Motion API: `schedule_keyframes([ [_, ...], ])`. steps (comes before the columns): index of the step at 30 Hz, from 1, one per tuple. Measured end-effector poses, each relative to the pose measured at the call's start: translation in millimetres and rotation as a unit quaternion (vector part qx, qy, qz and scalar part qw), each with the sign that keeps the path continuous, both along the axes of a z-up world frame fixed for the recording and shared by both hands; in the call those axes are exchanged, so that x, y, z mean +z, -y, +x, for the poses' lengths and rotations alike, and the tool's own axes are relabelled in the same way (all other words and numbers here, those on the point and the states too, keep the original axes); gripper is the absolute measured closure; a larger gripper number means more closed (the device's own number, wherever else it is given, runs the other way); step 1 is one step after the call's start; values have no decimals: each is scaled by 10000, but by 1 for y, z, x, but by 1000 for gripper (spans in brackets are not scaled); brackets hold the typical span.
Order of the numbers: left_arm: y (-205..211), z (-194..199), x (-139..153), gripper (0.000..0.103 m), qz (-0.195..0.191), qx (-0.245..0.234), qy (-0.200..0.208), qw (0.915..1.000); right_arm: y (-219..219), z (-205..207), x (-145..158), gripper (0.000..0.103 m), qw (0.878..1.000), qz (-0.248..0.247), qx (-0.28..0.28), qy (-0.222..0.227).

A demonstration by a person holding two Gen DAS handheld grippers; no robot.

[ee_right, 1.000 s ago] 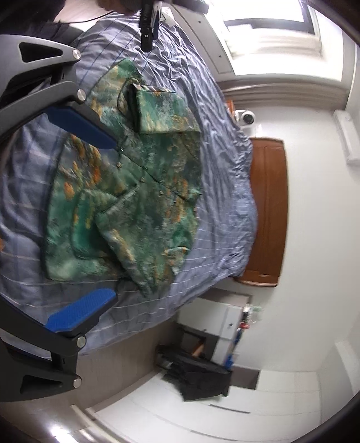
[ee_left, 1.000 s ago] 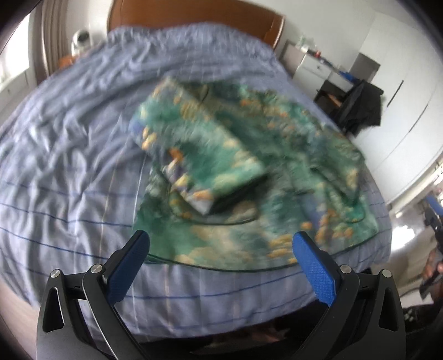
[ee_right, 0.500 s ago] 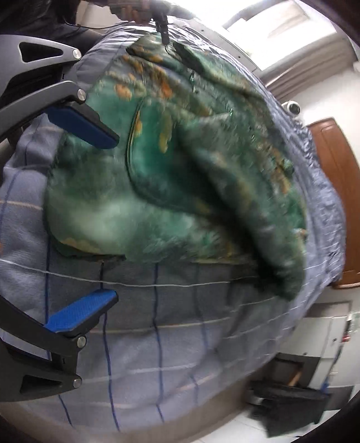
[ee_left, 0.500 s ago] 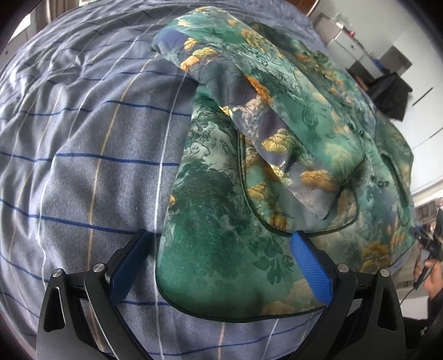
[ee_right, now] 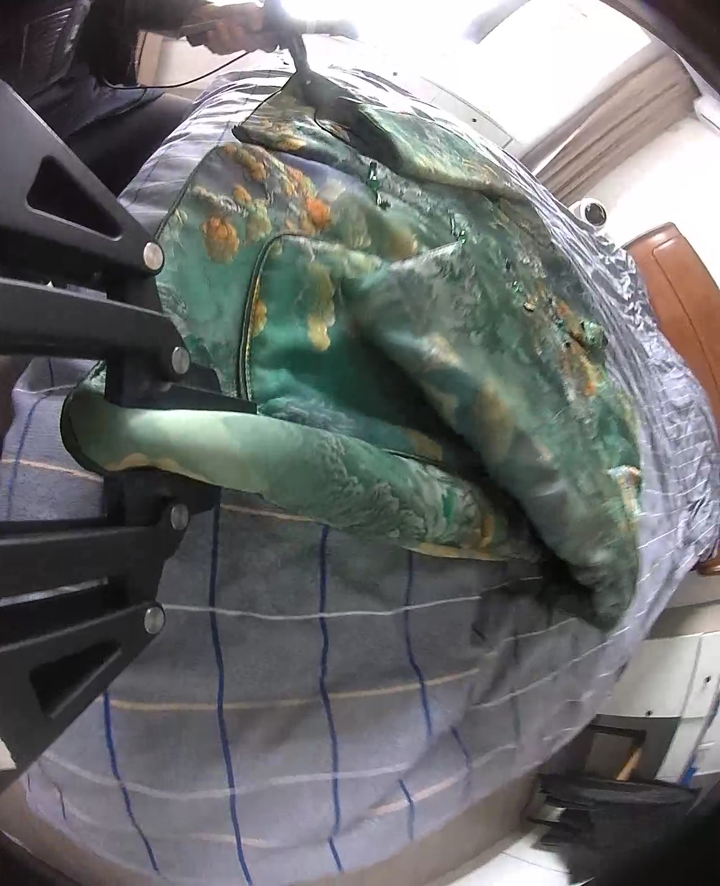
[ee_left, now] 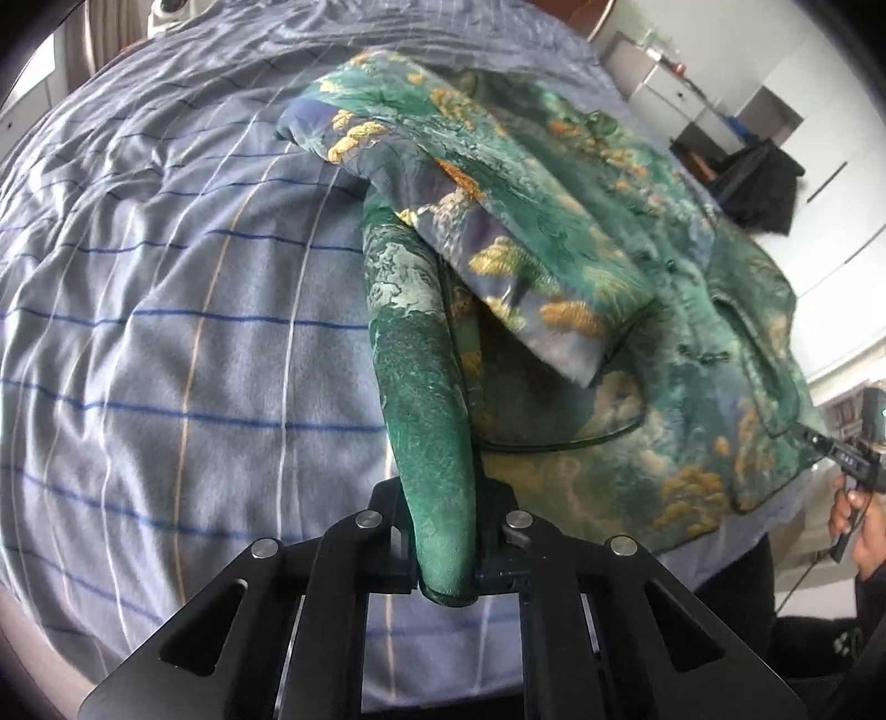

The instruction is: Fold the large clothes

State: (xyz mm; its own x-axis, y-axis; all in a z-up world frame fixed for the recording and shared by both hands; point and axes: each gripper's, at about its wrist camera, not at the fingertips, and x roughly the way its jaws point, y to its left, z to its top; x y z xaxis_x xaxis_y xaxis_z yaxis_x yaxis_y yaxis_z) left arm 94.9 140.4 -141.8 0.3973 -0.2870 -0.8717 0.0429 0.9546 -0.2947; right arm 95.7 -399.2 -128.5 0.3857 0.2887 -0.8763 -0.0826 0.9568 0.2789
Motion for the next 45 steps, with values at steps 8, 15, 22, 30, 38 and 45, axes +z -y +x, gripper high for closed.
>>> schedule_keyframes([
  [8,1,-26,-6,93,252,-107,-174,9995,11,-18,9,90,9997,86,-20,-207],
  [15,7,-19,-19,89,812,-218,-118,9964,4,-27,-16,90,9992,86,-248,-295],
  [22,-5,-39,20,27,1241,-39,467,9912,10,-37,-5,39,9984,-521,-195,-130],
  [30,-11,-43,73,19,1098,438,1206,9856,-51,-40,70,33,9685,-1856,1098,1245],
  [38,23,-33,90,8,1511,321,1955,9685,-119,50,4,33,9468,-2214,1958,1272],
  [45,28,-22,86,8,2187,-7,1874,9576,-41,45,69,90,9807,-1058,762,1458],
])
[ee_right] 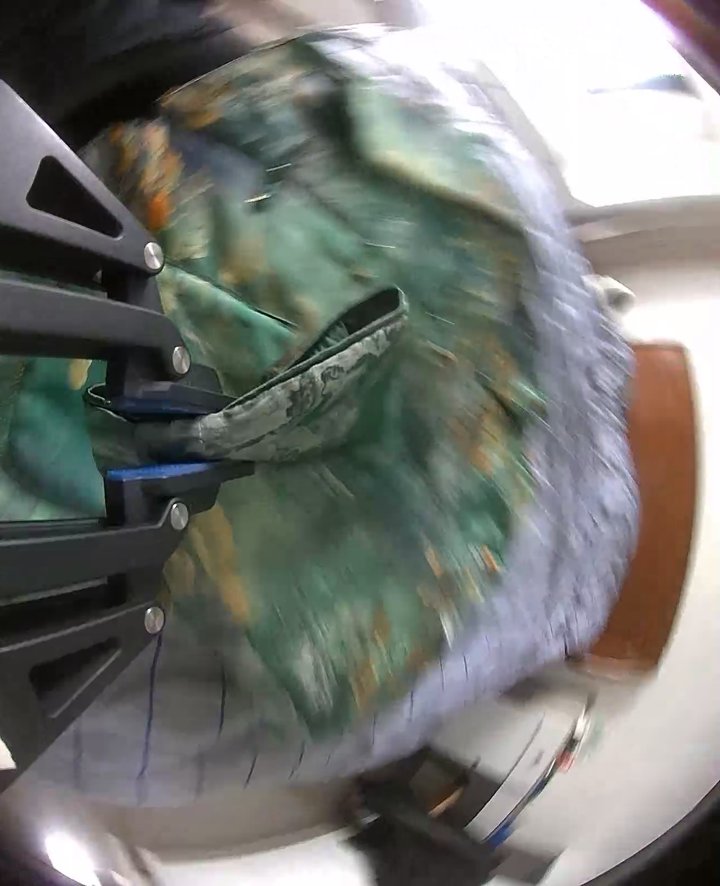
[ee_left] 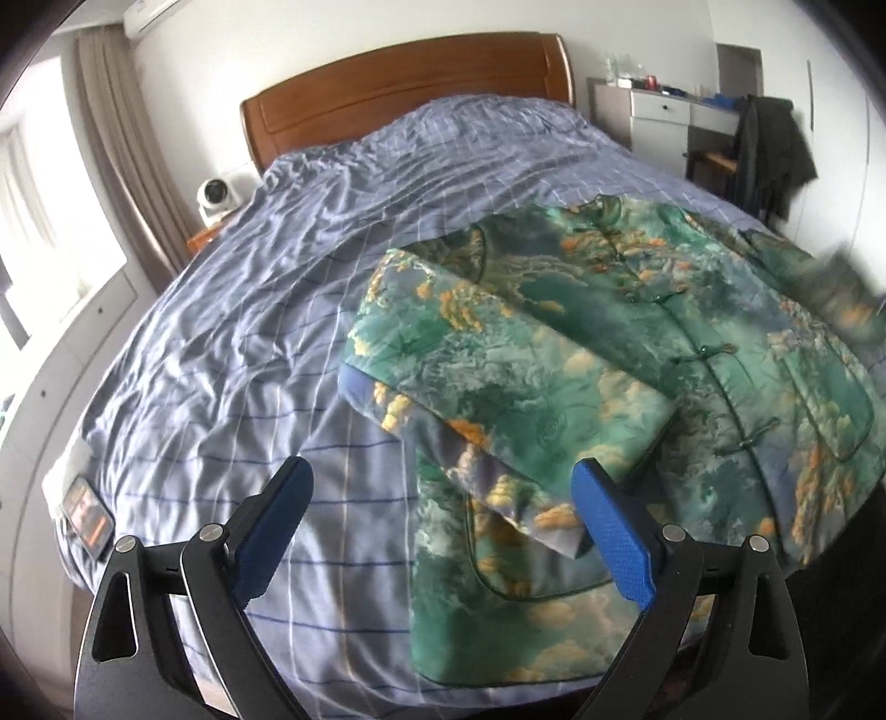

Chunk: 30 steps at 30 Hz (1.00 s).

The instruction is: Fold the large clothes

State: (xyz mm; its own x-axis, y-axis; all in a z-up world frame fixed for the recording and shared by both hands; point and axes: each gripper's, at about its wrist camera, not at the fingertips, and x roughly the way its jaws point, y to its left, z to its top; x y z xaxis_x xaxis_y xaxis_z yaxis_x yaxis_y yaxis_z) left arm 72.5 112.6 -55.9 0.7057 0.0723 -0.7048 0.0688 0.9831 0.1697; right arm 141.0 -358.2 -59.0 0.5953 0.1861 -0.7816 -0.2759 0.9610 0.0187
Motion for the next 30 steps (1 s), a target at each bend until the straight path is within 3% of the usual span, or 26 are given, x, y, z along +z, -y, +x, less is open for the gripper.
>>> schedule_keyframes([
  [2,2,12,1,8,0,-81,-92,9999,44,-9,37,90,9972,219,-611,377],
  [5,13,25,1,8,92,-410,-102,9991,126,-22,79,90,9826,260,-1654,807],
  [9,36,38,-6,7,483,-1188,-249,9914,212,-30,84,90,9569,-12,-2777,851],
  [12,55,39,-17,6,842,-2008,-463,9749,266,-35,67,87,9331,-224,-3532,640],
  [14,62,40,-25,4,971,-2326,-593,9659,289,-41,48,67,9143,-549,-3995,384],
  [15,63,42,-30,4,1017,-2370,-645,9640,296,-47,43,50,9070,-661,-4146,322],
  [16,64,44,-35,4,1067,-2406,-719,9621,301,-56,38,41,8997,-699,-4297,312],
  [17,66,48,-42,4,1151,-2444,-796,9595,302,-65,36,41,8956,-666,-4386,349],
  [19,71,52,-52,4,1312,-2554,-835,9542,297,-82,34,41,8958,-494,-4404,351],
  [22,81,55,-70,4,1569,-2854,-918,9410,264,-96,31,41,9110,-190,-4106,345],
  [27,101,49,-103,4,2104,-3505,-1092,9061,194,-89,24,40,9346,112,-3544,298],
  [29,103,50,-109,7,2224,-3589,-1136,8994,162,-89,27,40,9436,208,-3288,324],
  [30,103,52,-109,14,2078,-3603,-1303,9000,148,-86,29,40,9480,249,-3154,342],
])
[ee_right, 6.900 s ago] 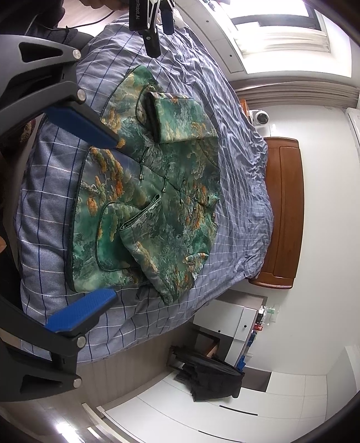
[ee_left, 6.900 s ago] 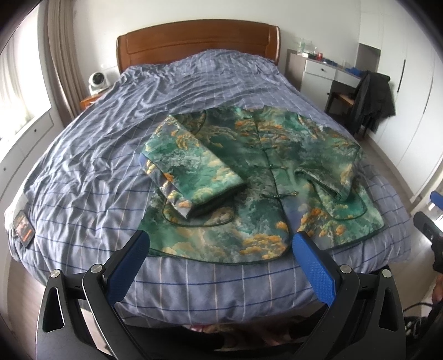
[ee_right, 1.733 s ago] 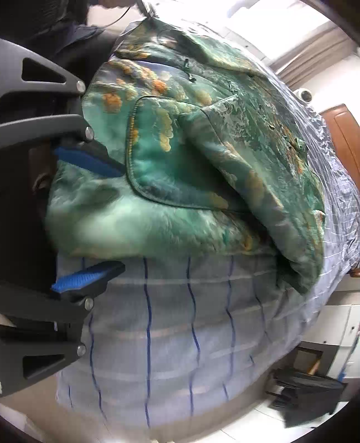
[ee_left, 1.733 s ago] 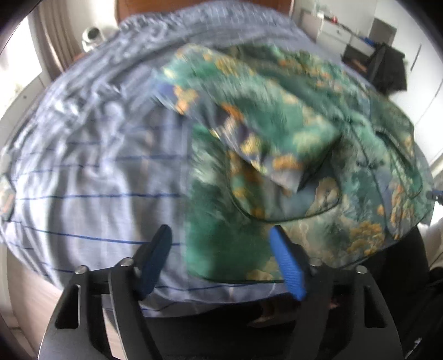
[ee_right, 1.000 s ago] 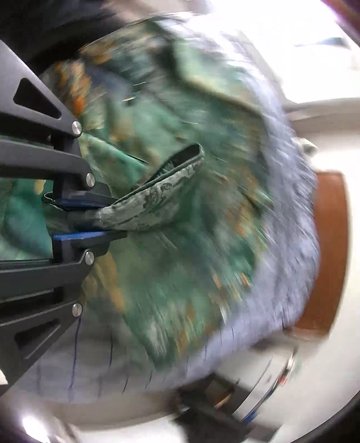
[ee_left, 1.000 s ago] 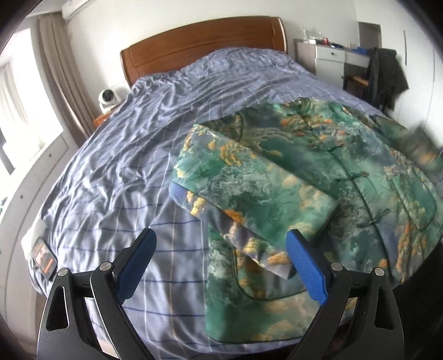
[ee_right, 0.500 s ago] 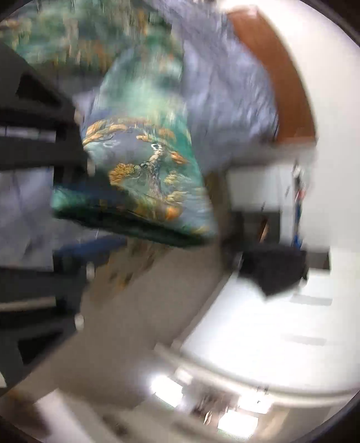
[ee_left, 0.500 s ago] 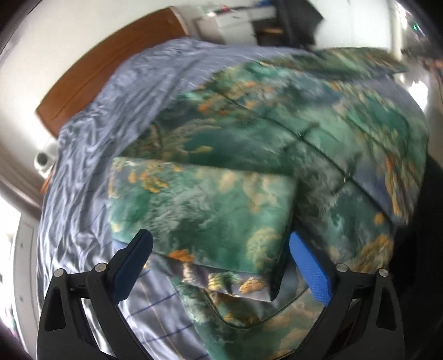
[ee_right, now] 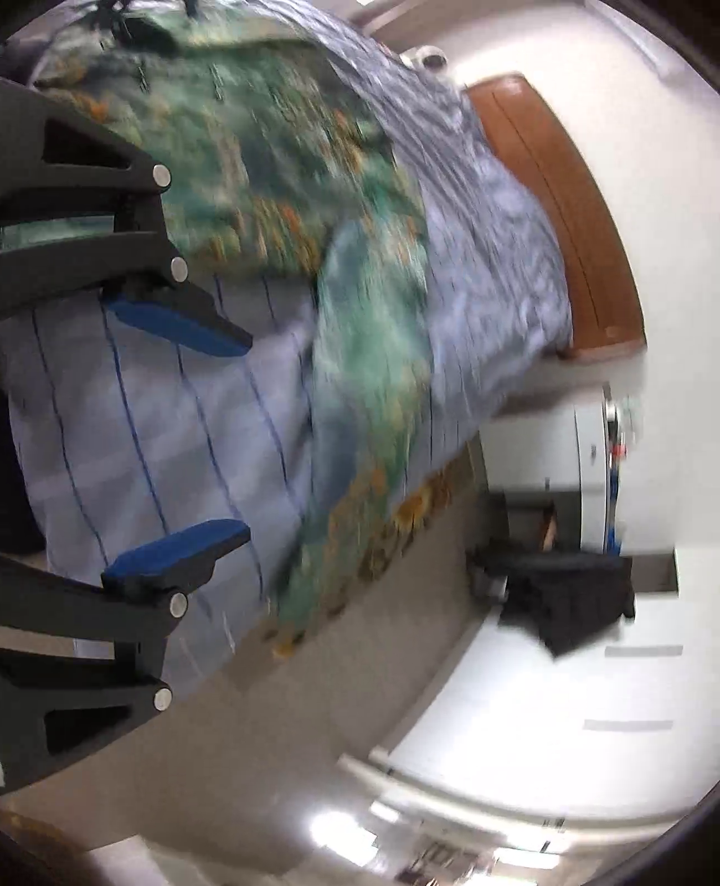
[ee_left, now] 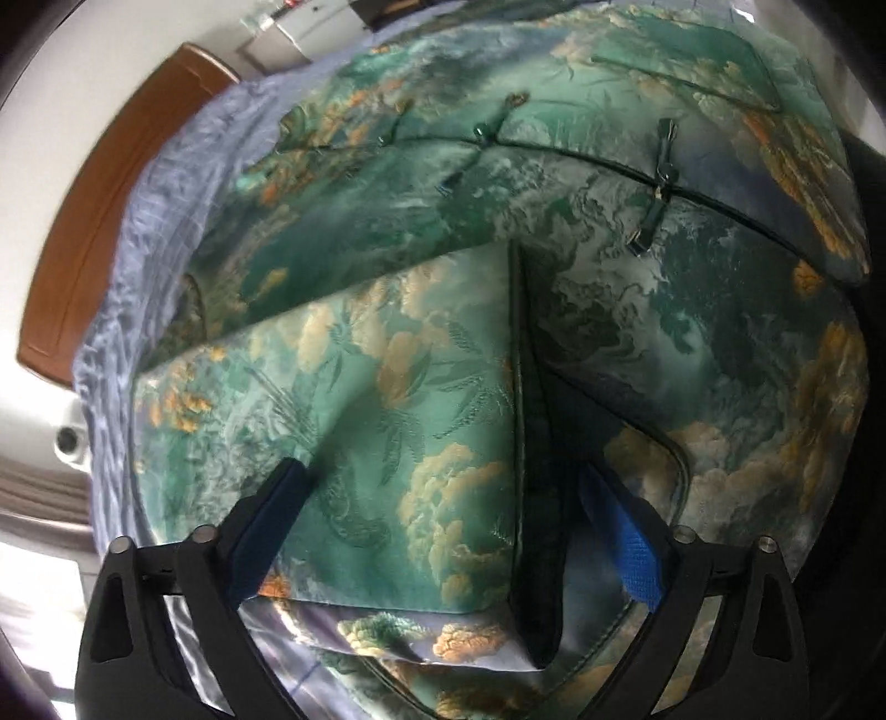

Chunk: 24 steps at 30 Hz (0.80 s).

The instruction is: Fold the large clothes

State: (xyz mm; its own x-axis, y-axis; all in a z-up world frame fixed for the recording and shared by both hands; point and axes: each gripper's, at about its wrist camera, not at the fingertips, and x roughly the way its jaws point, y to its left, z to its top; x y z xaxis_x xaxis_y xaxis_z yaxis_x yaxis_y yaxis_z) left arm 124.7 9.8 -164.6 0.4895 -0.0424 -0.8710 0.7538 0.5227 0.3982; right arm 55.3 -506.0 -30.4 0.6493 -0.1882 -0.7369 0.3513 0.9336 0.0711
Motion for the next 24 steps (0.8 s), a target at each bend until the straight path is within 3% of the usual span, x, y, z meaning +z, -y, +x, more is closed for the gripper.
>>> schedule_keyframes([
  [1,-3,4,3,40,-188,90,-302,9993,-13,2,3,40,9999,17,136,39],
  [2,-6,9,8,73,-381,202,-472,9980,-26,9,6,40,9996,26,274,88],
  [3,-11,13,14,88,-533,325,-518,9967,-37,12,10,40,9991,35,406,141],
  [4,-15,16,20,94,-665,424,-553,9953,-48,14,15,40,9984,41,530,207],
  [7,-45,23,57,95,-1427,888,-509,9845,-77,25,28,40,9956,73,844,410],
  [10,-91,23,104,95,-2134,1542,-72,9647,-99,25,44,40,9920,138,1109,592],
  [12,-134,24,135,95,-2596,2104,291,9421,-109,22,54,40,9898,111,1237,705],
  [14,-185,24,159,94,-3003,2744,600,9115,-116,21,60,40,9883,63,1309,778],
  [17,-246,26,172,92,-3209,3539,981,8730,-124,18,67,40,9856,48,1437,894],
  [18,-271,25,173,89,-3246,3893,1135,8545,-129,18,68,40,9846,51,1487,915],
  [19,-285,23,172,82,-3235,4104,1234,8437,-132,18,68,40,9841,55,1515,928],
  [21,-322,13,170,64,-3098,4666,1564,8136,-135,19,68,40,9832,88,1570,924],
  [23,-355,0,166,36,-3053,5215,1859,7747,-138,20,67,40,9828,108,1601,919],
  [24,-364,-6,164,31,-3079,5384,1956,7597,-139,20,67,40,9827,102,1607,917],
])
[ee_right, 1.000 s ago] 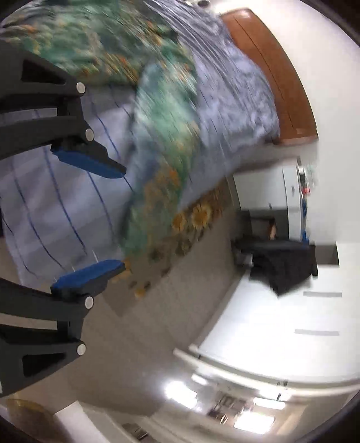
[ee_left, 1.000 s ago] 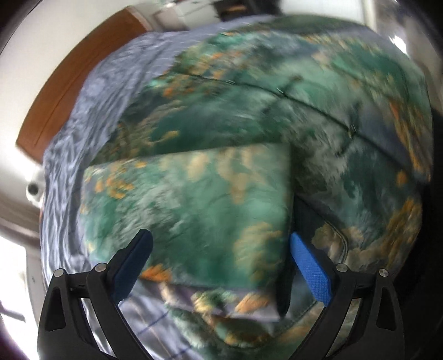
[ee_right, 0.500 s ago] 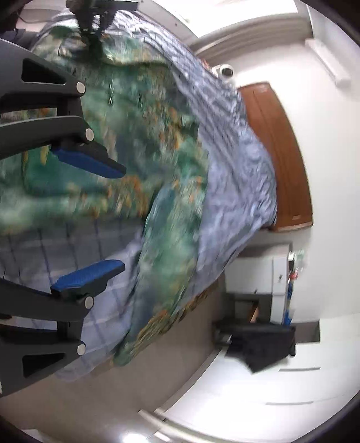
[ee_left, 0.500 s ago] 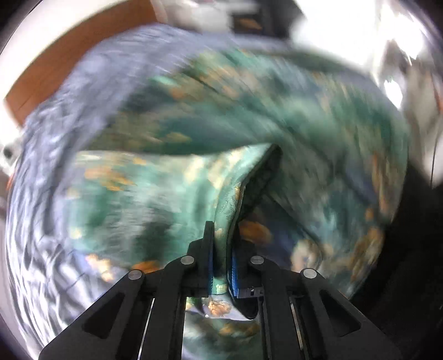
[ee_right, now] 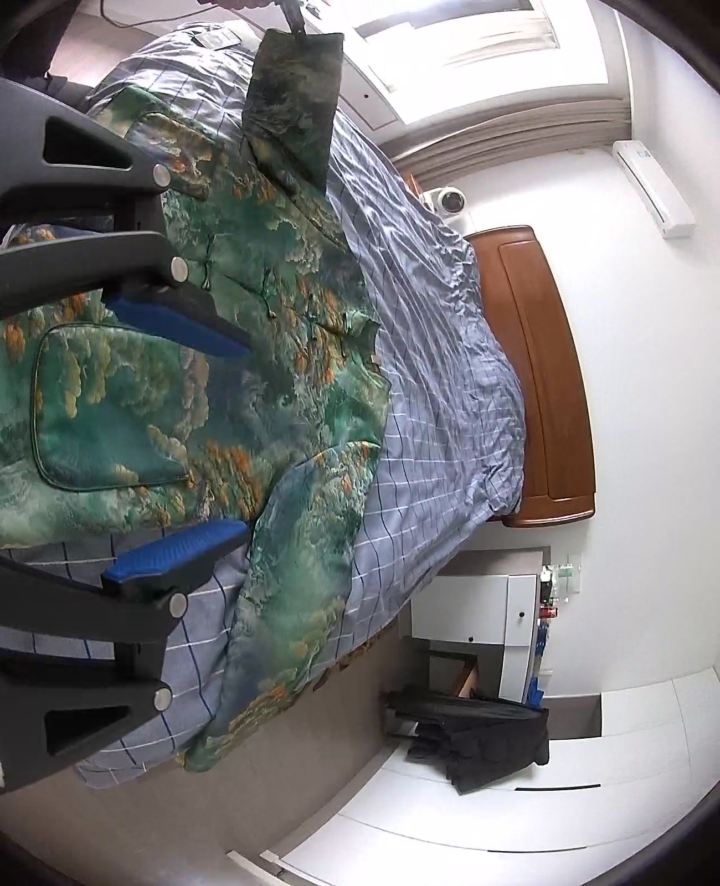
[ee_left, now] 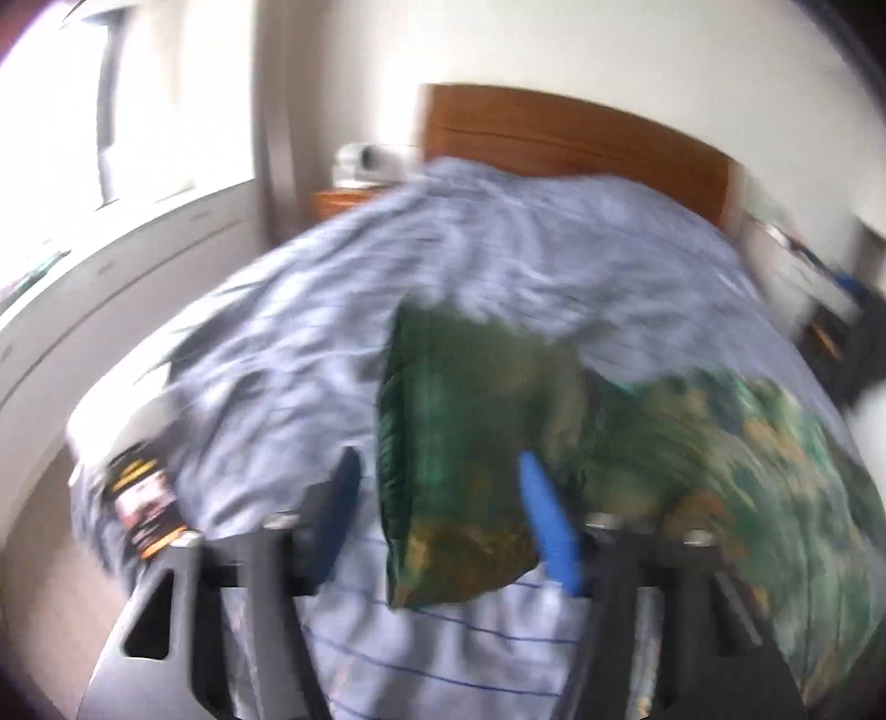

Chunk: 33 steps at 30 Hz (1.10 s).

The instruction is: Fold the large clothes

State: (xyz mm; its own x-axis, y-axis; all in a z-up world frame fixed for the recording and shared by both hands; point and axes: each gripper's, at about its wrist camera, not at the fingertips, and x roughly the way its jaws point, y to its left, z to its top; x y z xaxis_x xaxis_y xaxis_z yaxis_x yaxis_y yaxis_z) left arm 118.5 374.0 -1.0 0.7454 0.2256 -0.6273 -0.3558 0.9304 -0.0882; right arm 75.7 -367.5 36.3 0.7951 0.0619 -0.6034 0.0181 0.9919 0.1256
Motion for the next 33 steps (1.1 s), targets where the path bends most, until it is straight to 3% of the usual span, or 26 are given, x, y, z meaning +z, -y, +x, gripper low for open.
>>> schedule_keyframes([
  [3,-19,-23,-10,19,-323,637,226,9972,-3,-1,1,38,9999,-150,-38,18],
  [5,-12,-33,-15,4,-355,843,269,9954,-2,-1,2,29,9996,-244,-93,50],
  [7,-2,-33,-20,4,-231,893,223,9955,-2,0,2,21,9994,-316,-159,37],
  [11,52,-20,-31,0,-34,532,-128,9985,-1,4,3,21,9983,-523,-271,11],
  [17,156,-17,-35,0,599,-345,-60,9976,10,6,-2,21,9954,-782,-547,-127],
  [20,193,-11,-35,0,859,-611,-120,9944,18,-1,1,21,9943,-903,-564,108],
  [21,205,-6,-38,0,887,-757,-278,9928,19,-5,4,19,9931,-986,-579,257],
  [24,232,0,-43,0,846,-1140,-439,9889,24,-13,11,0,9897,-1217,-506,562],
  [28,255,6,-47,0,812,-1389,-635,9849,33,-12,12,0,9896,-1339,-400,345],
  [33,268,4,-42,0,741,-1451,-557,9851,57,-12,9,0,9921,-1038,-708,-3],
])
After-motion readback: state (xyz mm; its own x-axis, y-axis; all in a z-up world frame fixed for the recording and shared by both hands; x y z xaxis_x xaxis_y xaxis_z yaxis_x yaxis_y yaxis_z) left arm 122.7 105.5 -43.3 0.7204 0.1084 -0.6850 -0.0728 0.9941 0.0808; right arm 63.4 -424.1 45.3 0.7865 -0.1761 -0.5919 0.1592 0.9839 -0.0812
